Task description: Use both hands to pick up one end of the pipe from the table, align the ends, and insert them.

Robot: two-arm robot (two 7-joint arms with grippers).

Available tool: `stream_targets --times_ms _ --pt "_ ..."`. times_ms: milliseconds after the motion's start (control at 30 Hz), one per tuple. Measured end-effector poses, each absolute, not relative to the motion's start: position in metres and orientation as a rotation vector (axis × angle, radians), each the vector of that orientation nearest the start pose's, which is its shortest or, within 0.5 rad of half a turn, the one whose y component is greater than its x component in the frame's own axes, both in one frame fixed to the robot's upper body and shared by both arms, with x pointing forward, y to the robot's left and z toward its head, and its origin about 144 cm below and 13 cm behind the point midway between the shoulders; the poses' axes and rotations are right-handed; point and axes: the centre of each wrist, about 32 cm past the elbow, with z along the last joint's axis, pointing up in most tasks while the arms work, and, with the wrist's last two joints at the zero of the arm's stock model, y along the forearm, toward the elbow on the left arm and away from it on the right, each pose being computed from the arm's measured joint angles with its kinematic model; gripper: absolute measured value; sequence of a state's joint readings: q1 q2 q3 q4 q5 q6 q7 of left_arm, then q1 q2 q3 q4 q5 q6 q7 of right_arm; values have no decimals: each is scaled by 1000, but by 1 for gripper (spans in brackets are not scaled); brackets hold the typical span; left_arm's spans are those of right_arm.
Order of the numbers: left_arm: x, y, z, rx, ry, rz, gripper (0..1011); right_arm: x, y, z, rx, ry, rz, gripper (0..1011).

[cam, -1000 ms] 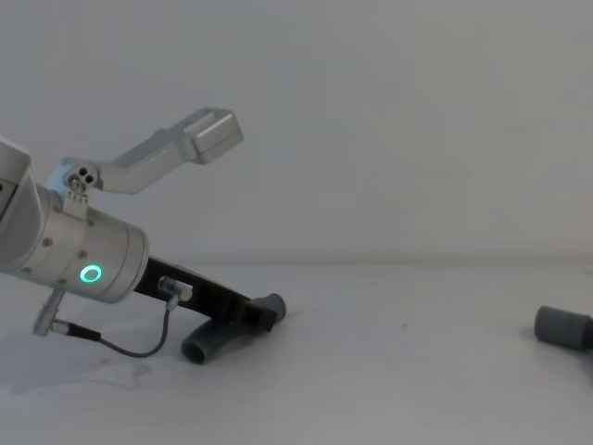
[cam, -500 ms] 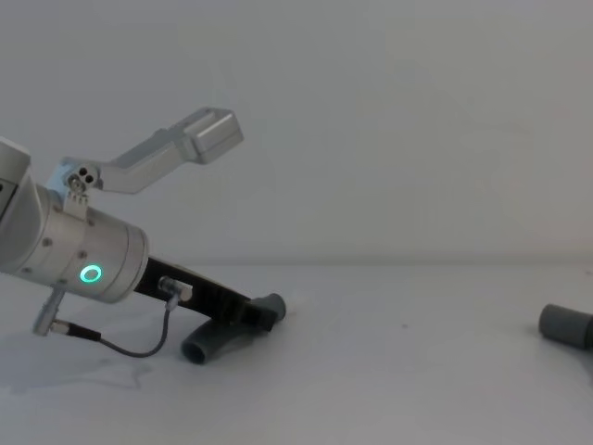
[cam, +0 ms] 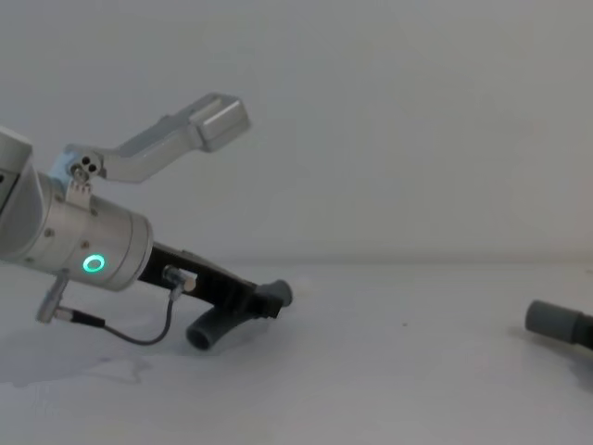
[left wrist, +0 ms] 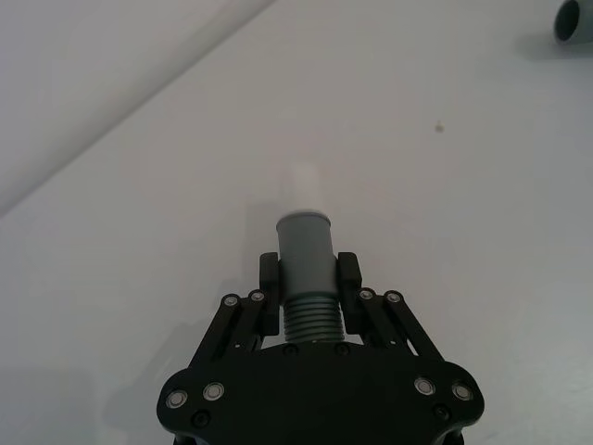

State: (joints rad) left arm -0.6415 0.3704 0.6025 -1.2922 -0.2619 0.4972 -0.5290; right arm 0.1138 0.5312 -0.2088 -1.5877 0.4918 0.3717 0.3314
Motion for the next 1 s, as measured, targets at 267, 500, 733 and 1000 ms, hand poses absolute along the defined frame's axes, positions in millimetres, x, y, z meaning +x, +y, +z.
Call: stream_targets --times_ms 267,500,733,1000 --pt "593 202 1263 515 -11 652 354 482 -324 1195 -225 188 -973 161" --pt "596 204 1274 524 -61 571 354 483 -334 1201 -190 137 -888 159" --pt "598 208 1285 546 -105 475 355 483 -347 1207 -170 95 -788 158" --pt "601 214 1299 576 -155 351 354 484 -364 1213 -165 68 -658 157"
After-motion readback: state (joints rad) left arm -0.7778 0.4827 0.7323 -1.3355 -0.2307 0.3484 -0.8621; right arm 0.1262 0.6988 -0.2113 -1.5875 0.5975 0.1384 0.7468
